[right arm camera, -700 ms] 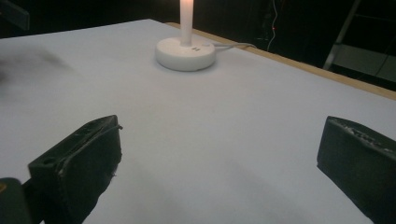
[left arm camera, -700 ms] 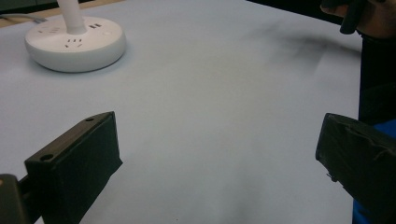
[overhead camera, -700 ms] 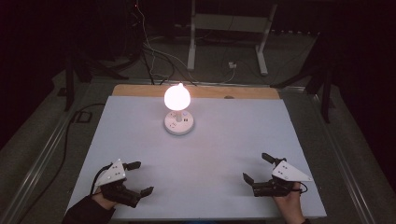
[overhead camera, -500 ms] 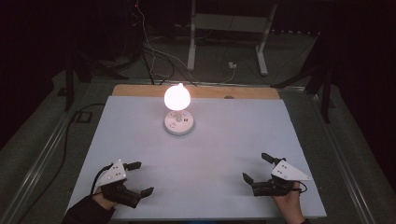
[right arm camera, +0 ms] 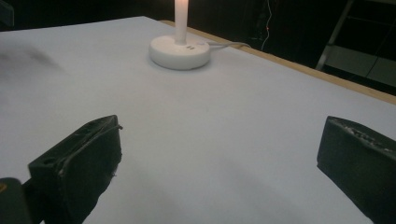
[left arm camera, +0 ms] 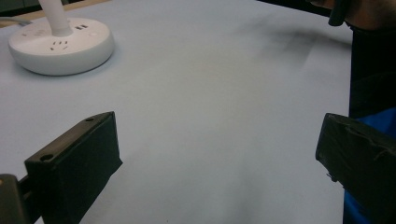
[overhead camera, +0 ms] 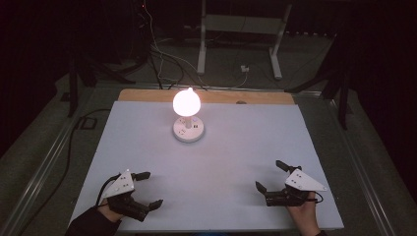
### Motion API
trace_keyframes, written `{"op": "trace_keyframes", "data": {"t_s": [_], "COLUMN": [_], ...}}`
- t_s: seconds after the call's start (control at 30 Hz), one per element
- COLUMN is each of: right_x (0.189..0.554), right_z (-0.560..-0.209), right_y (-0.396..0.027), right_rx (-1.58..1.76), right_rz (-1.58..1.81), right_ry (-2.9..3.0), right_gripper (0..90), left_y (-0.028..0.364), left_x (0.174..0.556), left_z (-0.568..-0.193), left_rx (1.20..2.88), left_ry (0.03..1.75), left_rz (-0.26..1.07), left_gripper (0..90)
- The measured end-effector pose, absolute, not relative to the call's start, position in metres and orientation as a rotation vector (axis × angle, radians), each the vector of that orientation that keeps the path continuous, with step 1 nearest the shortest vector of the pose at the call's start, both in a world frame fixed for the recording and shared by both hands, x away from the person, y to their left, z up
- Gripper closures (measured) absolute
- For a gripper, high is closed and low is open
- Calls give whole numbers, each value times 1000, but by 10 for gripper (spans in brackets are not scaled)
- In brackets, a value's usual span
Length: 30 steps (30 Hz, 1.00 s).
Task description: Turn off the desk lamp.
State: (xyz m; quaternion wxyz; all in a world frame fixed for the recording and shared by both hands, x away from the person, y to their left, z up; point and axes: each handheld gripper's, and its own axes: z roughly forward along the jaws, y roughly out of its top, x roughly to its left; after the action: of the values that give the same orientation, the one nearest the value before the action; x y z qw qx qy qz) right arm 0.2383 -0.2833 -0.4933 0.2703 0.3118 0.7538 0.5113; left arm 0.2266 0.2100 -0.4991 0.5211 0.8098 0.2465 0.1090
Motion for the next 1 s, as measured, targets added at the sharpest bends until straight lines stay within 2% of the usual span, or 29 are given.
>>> {"op": "trace_keyframes", "data": {"t_s": [0.43, 1.0], "right_x": [237, 237], "right_z": [-492, -492], "right_y": [-281, -281], "right_rx": [849, 855], "right_rz": [1383, 1392], "right_ry": [2021, 2017], "right_gripper": [0, 0], "left_y": [202, 183], "left_x": [227, 249], "left_z": [-493, -470], "left_rx": [1957, 1940], "left_ry": [560, 548], "left_rz": [244, 258], "left_gripper": [4, 4]}}
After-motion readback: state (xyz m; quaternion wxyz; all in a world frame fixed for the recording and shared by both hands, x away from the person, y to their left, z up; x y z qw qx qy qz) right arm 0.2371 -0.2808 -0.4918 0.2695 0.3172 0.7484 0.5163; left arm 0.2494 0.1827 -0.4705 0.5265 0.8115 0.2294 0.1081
